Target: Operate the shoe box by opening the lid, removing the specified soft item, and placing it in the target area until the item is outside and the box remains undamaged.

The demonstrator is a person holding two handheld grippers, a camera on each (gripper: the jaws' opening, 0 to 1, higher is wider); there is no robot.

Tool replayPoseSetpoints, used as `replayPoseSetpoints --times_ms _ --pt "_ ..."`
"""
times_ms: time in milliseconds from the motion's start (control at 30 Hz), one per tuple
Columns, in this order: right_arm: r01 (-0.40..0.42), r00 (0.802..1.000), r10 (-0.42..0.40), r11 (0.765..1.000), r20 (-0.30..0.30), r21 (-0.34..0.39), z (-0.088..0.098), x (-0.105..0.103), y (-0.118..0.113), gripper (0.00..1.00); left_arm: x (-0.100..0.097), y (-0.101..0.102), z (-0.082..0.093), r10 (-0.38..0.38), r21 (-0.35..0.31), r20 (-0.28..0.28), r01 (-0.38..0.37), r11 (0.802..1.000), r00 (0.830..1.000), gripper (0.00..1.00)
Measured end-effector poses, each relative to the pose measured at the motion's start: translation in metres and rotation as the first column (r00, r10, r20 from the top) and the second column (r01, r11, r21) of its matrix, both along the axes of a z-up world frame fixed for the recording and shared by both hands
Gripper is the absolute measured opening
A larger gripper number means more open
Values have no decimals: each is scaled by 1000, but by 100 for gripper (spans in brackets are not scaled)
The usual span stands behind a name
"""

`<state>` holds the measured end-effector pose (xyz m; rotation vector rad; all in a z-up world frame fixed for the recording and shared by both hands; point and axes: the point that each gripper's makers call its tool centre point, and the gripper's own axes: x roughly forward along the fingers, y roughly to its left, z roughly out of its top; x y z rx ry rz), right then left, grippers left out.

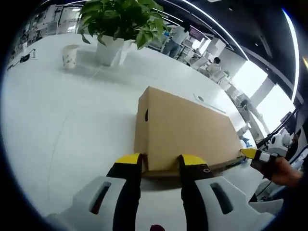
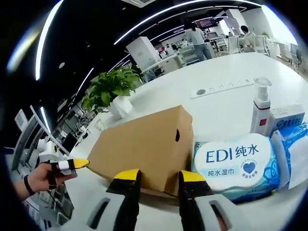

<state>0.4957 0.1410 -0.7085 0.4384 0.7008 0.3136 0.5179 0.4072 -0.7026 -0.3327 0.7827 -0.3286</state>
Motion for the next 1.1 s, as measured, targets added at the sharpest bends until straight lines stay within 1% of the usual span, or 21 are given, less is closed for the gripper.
replayPoseSetpoints --times_ms 33,100,167,233,333,400,433,467,567,633,733,867,1000,1100 --pt "-2 1000 2 1000 15 -5 4 -2 -3 28 -2 -1 1 -8 6 8 8 1000 1000 33" --pt "-13 999 13 1000 34 -1 9 -7 -8 30 -6 -2 3 -26 19 24 26 999 999 40" --pt "-19 999 19 1000 49 -7 14 -17 -18 34 -14 -2 5 -51 39 38 50 998 998 44" --pt "-11 998 11 1000 65 -8 17 -29 -31 37 -21 0 8 -56 53 54 54 997 997 45" --pt "13 997 -12 1000 74 -16 19 -52 -55 43 -31 1 13 -63 54 69 59 997 996 46" --pt "26 997 -25 1000 77 -15 19 -64 -66 46 -38 -1 17 -75 63 89 69 996 993 48" --pt "35 996 -33 999 82 -18 21 -75 -72 49 -42 -2 19 -83 68 95 77 995 992 48" --pt "37 996 -35 999 84 -20 21 -76 -74 52 -44 -4 20 -90 72 101 83 994 991 49" --pt "50 993 -44 997 107 -52 27 -96 -90 58 -58 -17 30 -124 70 135 115 991 983 51" --pt "60 991 -51 996 125 -70 34 -105 -99 60 -66 -26 34 -154 87 154 142 986 976 53" --pt "66 985 -49 993 163 -99 47 -116 -107 63 -78 -39 41 -194 102 177 178 979 965 55" --pt "55 978 -24 988 206 -147 62 -129 -114 66 -90 -54 51 -238 120 209 217 969 949 56" --pt "70 974 -36 987 225 -142 72 -144 -117 66 -102 -61 60 -247 116 225 226 967 942 57" --pt "74 972 -38 986 233 -152 76 -154 -115 66 -109 -61 58 -250 123 225 227 966 942 57"
